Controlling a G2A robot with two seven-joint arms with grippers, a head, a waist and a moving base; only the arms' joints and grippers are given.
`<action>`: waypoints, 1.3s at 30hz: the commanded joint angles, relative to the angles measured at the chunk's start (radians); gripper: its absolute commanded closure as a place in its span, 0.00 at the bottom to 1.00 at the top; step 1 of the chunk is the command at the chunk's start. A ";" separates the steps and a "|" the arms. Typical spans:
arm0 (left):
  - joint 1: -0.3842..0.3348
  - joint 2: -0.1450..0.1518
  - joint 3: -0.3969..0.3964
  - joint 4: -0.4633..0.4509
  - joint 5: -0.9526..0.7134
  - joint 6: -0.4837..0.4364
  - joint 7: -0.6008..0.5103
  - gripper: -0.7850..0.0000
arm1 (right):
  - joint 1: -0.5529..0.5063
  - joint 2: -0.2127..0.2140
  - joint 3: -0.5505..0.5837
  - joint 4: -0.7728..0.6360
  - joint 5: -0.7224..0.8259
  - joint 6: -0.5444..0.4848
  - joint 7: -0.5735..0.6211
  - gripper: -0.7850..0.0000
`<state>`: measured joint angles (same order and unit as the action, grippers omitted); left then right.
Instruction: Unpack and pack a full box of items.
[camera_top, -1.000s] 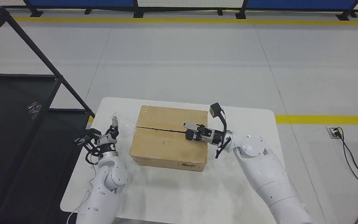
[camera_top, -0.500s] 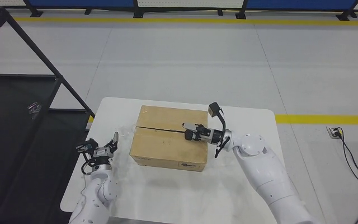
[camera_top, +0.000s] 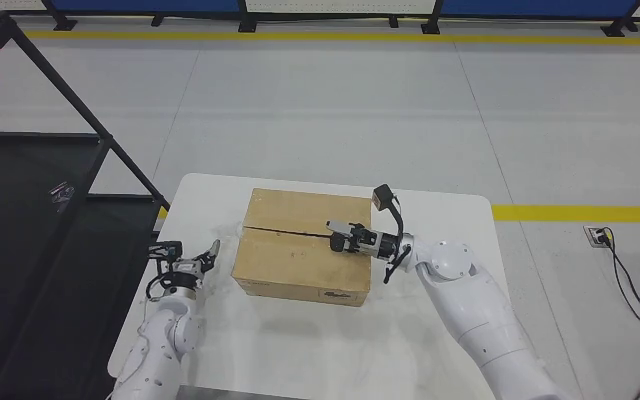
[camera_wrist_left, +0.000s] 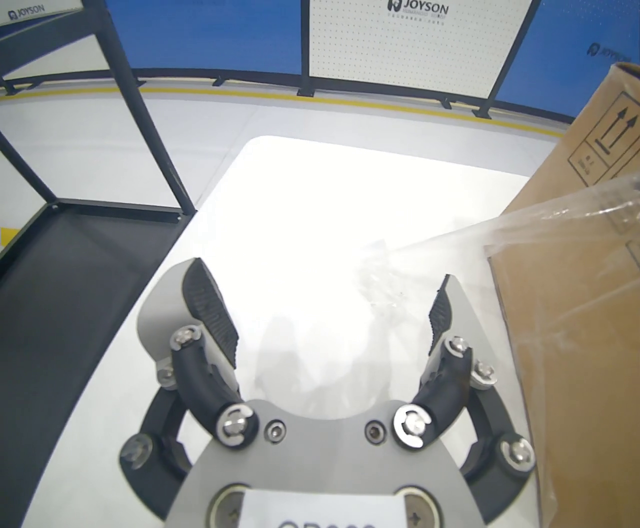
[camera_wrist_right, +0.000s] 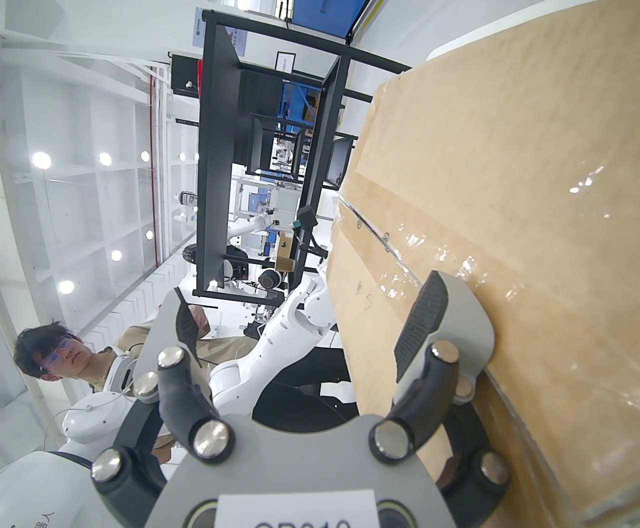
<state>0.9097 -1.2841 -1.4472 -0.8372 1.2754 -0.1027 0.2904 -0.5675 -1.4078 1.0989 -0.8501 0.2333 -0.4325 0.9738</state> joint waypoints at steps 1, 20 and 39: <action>-0.020 0.003 0.018 0.022 0.053 -0.017 -0.009 0.00 | -0.001 0.000 -0.001 -0.003 -0.001 -0.001 -0.003 0.00; -0.262 -0.026 0.135 0.282 0.143 -0.030 -0.064 0.00 | -0.026 0.010 0.001 -0.053 -0.013 0.027 -0.033 0.00; -0.356 -0.109 0.094 0.435 -0.195 0.205 0.170 0.00 | -0.005 0.009 -0.014 -0.028 0.002 0.029 -0.035 0.00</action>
<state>0.5518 -1.3919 -1.3518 -0.4009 1.0885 0.1050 0.4486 -0.5751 -1.3987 1.0862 -0.8818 0.2344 -0.4020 0.9382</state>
